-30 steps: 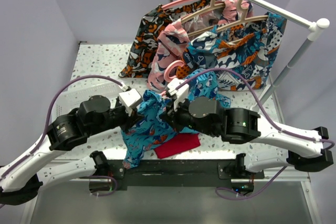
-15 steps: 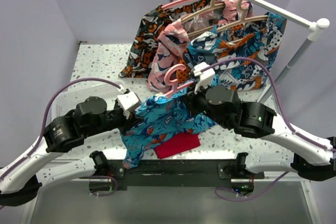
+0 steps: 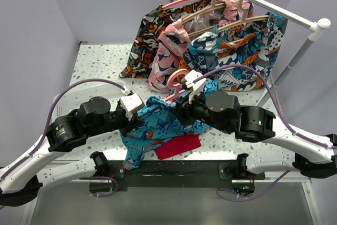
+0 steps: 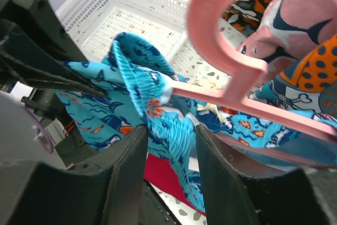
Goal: Place the shorts on the hanger
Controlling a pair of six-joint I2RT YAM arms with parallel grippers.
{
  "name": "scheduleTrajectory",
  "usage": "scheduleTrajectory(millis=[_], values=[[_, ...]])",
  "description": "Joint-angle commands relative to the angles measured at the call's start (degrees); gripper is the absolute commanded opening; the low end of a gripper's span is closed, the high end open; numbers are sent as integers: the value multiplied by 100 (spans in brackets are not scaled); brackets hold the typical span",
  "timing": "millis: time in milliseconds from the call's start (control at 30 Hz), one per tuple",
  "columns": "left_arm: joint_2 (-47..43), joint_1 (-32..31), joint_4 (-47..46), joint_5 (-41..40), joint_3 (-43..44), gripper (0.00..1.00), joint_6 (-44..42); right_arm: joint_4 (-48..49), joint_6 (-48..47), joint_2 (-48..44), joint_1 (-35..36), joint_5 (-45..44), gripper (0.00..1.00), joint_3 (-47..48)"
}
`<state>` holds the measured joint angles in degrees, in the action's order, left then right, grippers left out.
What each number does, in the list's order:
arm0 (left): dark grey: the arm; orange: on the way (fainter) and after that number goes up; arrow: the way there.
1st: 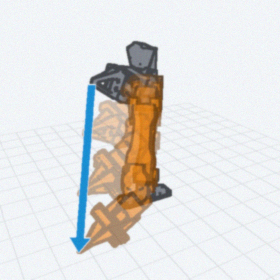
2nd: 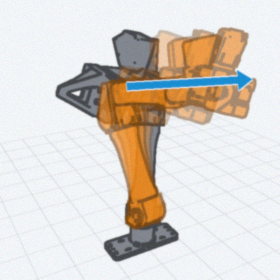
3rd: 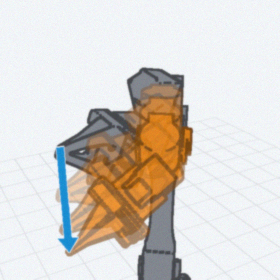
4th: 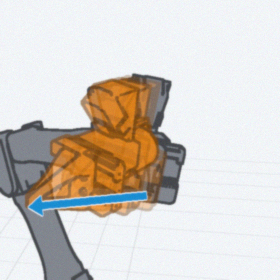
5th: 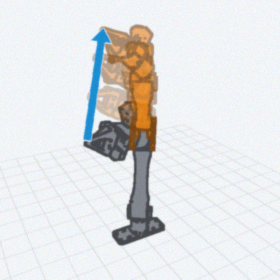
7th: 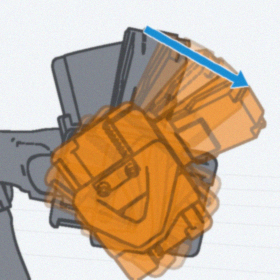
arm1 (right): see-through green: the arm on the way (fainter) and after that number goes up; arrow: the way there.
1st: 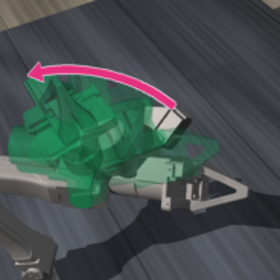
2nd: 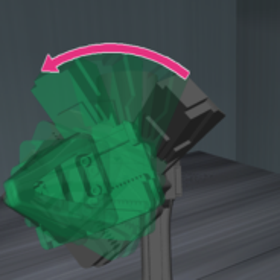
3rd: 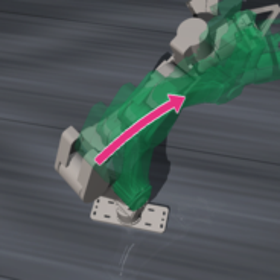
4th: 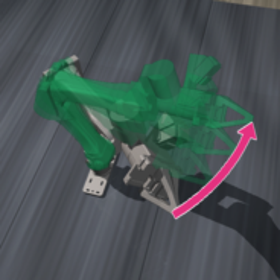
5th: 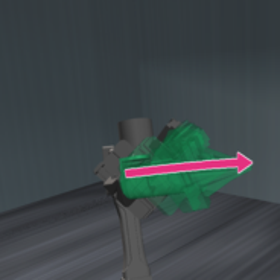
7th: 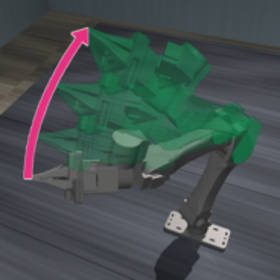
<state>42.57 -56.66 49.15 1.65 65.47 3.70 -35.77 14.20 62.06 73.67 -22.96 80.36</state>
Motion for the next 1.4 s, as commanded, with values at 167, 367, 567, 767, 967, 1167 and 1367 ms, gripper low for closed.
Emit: scheduleTrajectory(millis=[167, 367, 567, 767, 967, 1167, 1367], values=[[41, 6, -265, 213, 335, 0, -168, 544, -23, 368, 148, 55, 48, 156], [50, -3, -248, 283, 343, 0, -186, 703, 241, 421, 148, -323, 34, 95], [50, 6, -230, 204, 256, 0, -230, 1151, 574, 219, 148, 1511, 4, 199], [-73, 6, -309, 292, 255, 0, -291, 703, 1180, 114, -211, 1759, 3, 174], [-275, -2, -379, 555, 264, 0, -344, 334, 1726, -344, -1170, 1452, 8, -222], [-416, -2, -362, 705, 378, 0, -502, 61, 1912, -142, -1496, 1707, 35, -301], [-398, 6, -335, 346, 352, 0, -459, -157, 1745, -510, -1496, 1638, 63, 14]])
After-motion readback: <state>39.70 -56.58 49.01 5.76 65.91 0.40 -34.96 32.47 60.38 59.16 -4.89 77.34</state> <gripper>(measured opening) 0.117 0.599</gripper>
